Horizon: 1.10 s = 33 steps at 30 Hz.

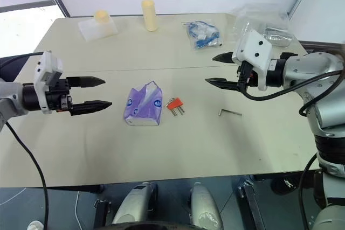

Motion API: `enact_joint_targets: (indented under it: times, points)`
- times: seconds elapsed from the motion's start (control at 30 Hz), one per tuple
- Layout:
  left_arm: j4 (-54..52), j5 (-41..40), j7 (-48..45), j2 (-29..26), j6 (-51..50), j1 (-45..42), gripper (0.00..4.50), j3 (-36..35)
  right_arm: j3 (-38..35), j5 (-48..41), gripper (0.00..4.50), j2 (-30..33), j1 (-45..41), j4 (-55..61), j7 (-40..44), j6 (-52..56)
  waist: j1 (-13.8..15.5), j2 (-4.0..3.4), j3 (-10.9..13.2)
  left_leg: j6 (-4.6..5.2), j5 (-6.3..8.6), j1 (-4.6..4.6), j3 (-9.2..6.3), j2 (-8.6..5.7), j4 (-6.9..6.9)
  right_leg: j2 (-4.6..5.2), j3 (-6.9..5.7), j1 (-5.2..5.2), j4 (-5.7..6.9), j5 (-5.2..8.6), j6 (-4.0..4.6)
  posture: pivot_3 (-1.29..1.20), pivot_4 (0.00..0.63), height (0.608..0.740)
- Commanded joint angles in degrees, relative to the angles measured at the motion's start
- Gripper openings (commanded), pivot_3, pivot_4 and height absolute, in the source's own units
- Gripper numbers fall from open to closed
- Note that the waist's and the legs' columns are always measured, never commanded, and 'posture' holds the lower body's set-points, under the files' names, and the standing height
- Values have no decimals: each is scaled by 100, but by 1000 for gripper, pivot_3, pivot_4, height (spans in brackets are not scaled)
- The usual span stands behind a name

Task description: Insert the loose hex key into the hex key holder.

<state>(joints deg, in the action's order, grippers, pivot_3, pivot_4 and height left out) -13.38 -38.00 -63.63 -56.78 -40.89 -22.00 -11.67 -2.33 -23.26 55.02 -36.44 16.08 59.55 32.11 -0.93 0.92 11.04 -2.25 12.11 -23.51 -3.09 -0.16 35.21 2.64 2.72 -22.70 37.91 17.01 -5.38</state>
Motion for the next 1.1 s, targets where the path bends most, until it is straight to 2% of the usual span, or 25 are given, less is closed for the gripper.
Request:
enact_joint_targets:
  times: [0.03, 0.23, 0.43, 0.57, 0.8, 0.9, 1.07, 1.1]
  points:
    - [-124, 109, -94, -32, 166, -5, 4416, 140, -93, 83, 3020, 52, -13, 7, 1, -163, 0, 0, 0, 0, 0, 0, 0, 0, 0, 0, 0, 0, 0, 0, 0, 0, 150, 740]
    - [-277, 527, -350, 9, 608, 22, 4416, 738, -46, 93, 3020, 19, -31, -9, 30, -175, 1, 0, 0, 0, 0, 0, 1, 0, 0, -1, 0, 0, 1, 0, 0, 0, 150, 740]
    - [2, 1233, -401, 420, 1299, -108, 4416, 1550, -11, 121, 3020, -10, -7, 34, -8, -210, 10, -1, 0, 0, 0, 0, 4, -1, 2, -4, 1, 1, 1, 0, -1, 0, 150, 740]
    - [759, 1844, -233, 888, 1762, -310, 4416, 1998, -64, 111, 3020, -14, 57, 125, -92, -202, 15, -1, -1, 0, 0, -1, 3, -2, 6, -8, 0, 0, 4, -1, -2, 0, 150, 740]
    - [2539, 2663, 172, 1714, 2696, -664, 4416, 2290, -131, 86, 3020, -50, 157, 282, -295, -164, 5, -1, -1, 1, 0, -2, 2, -2, 10, -10, -1, 0, 10, -2, -3, 0, 150, 740]
    - [2997, 2841, 238, 1932, 3055, -787, 3589, 2283, -169, 62, 3020, -59, 195, 342, -380, -139, 20, -1, -1, 1, 0, -1, 0, -2, 10, -8, -1, 0, 12, -2, -4, 0, 150, 740]
    - [3025, 2848, 99, 2048, 3199, -760, 1083, 2275, -238, 53, 3020, -67, 296, 418, -495, -135, 28, -2, -2, 1, 0, 1, -5, -3, 25, -6, -3, 9, 18, -2, -4, 0, 150, 740]
    - [3011, 2851, 93, 2061, 3214, -744, 766, 2266, -233, 59, 3020, -84, 303, 419, -517, -139, 26, -3, -3, 1, 0, 1, -5, -3, 27, -6, -3, 9, 18, -2, -4, 0, 150, 740]
